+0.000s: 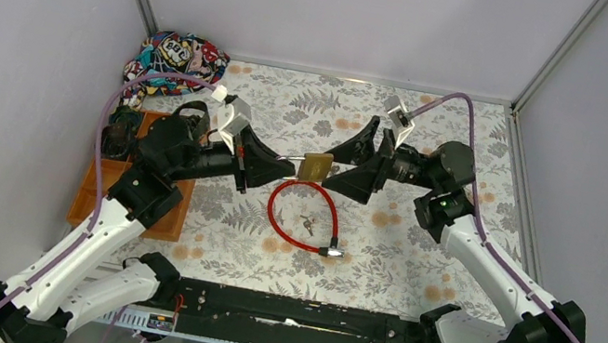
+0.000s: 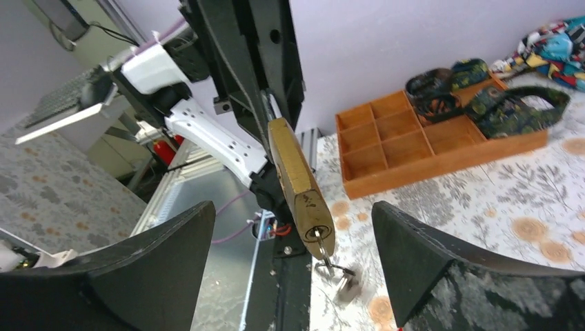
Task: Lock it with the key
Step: Pick up the lock from the center of the board, then lock the lock.
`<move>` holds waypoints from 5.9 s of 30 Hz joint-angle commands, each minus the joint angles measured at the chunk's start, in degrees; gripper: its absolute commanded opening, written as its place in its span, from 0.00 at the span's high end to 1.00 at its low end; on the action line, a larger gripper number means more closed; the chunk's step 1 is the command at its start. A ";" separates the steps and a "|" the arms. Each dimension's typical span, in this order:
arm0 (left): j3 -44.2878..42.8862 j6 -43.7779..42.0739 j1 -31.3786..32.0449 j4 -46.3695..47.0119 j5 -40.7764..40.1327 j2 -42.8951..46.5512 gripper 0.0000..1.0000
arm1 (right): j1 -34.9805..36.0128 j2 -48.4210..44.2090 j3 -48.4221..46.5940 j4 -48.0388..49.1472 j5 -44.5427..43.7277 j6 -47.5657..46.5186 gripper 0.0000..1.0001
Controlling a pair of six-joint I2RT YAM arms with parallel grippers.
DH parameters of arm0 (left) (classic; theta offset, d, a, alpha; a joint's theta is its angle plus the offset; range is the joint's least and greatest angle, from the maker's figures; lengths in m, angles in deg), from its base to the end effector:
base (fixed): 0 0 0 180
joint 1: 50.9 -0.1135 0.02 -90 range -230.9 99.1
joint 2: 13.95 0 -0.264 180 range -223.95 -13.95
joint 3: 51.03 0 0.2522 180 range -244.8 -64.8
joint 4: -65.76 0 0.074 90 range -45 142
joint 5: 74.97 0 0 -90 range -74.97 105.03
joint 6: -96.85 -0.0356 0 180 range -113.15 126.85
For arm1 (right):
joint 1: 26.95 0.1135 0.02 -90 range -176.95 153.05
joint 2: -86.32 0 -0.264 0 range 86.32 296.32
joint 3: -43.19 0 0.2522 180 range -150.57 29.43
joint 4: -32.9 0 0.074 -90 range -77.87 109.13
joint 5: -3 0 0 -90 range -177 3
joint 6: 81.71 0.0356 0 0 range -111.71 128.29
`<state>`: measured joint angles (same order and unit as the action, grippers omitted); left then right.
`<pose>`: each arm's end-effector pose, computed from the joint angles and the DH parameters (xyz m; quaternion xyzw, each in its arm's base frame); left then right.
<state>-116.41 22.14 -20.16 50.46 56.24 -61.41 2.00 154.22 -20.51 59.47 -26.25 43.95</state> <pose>0.1446 -0.1133 0.3902 0.3391 0.6065 -0.4884 0.5279 0.2096 0.1514 0.3744 -0.3913 0.5039 0.6209 0.4555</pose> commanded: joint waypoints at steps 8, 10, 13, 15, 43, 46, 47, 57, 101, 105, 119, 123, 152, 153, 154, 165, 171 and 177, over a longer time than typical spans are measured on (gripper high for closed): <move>-2.06 13.11 -0.07 19.73 2.12 1.35 1.00 | 4.91 2.38 -2.40 13.03 -2.12 7.75 0.25; -2.36 12.44 -0.07 19.20 2.20 1.32 1.00 | 5.02 2.90 -2.62 15.33 -2.63 9.36 0.42; -2.07 12.30 -0.07 18.82 2.25 1.64 1.00 | 5.04 3.19 -2.37 18.65 -3.23 11.50 0.57; -1.74 12.31 -0.07 18.77 2.14 1.86 1.00 | 4.98 3.29 -2.59 19.15 -3.26 12.43 0.60; -1.73 7.04 -1.65 6.40 1.32 5.30 0.68 | 4.75 -2.31 -8.69 4.41 -2.29 6.15 1.00; -1.39 6.61 -1.67 4.99 2.71 5.48 0.61 | 4.76 -2.55 -9.64 2.39 -2.25 4.66 1.00; -1.13 6.60 -1.66 4.88 2.81 5.72 0.60 | 4.67 -2.67 -9.92 1.82 -2.22 4.22 1.00; 0.44 7.84 -1.74 5.78 3.40 7.33 0.48 | 3.94 -2.96 -11.14 0.43 -1.34 2.98 1.00; -1.87 14.48 5.64 26.69 -2.30 -2.90 1.00 | 9.09 1.18 -5.71 4.65 -9.28 0.59 1.00; -4.08 14.42 5.97 27.21 -1.66 -4.09 1.00 | 9.06 2.81 -5.38 3.17 -9.53 -0.34 1.00; -7.61 12.66 12.43 25.86 7.26 -7.17 1.00 | 9.30 8.46 -6.15 8.56 -5.68 1.67 1.00; -6.63 13.37 13.03 25.31 2.72 -7.37 1.00 | 9.75 9.90 -10.10 4.71 -4.33 -0.52 1.00; -9.69 -0.68 22.30 10.03 -2.18 -15.29 1.00 | 11.92 10.41 -13.00 0.62 -7.20 -1.84 1.00; -9.80 -0.70 21.26 10.04 -1.52 -14.45 1.00 | 11.57 9.69 -12.81 0.62 -6.96 -1.79 1.00; -9.71 -0.84 20.17 9.91 -1.03 -13.37 1.00 | 11.02 8.91 -12.72 0.40 -6.62 -1.82 1.00; -10.74 2.57 8.88 11.87 -2.67 -3.83 1.00 | 5.98 2.93 -19.63 -22.47 0.72 -12.26 0.88; -10.13 3.05 5.38 9.23 -4.11 -0.44 1.00 | -2.14 -2.87 -19.24 -27.00 2.14 -12.61 0.10; -7.11 4.74 4.49 9.67 -5.17 2.09 1.00 | -5.11 -5.28 -22.43 -39.69 5.61 -19.80 0.00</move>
<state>-123.97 24.80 -14.78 53.54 51.13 -62.29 -1.89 152.14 -39.11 28.41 -24.08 29.92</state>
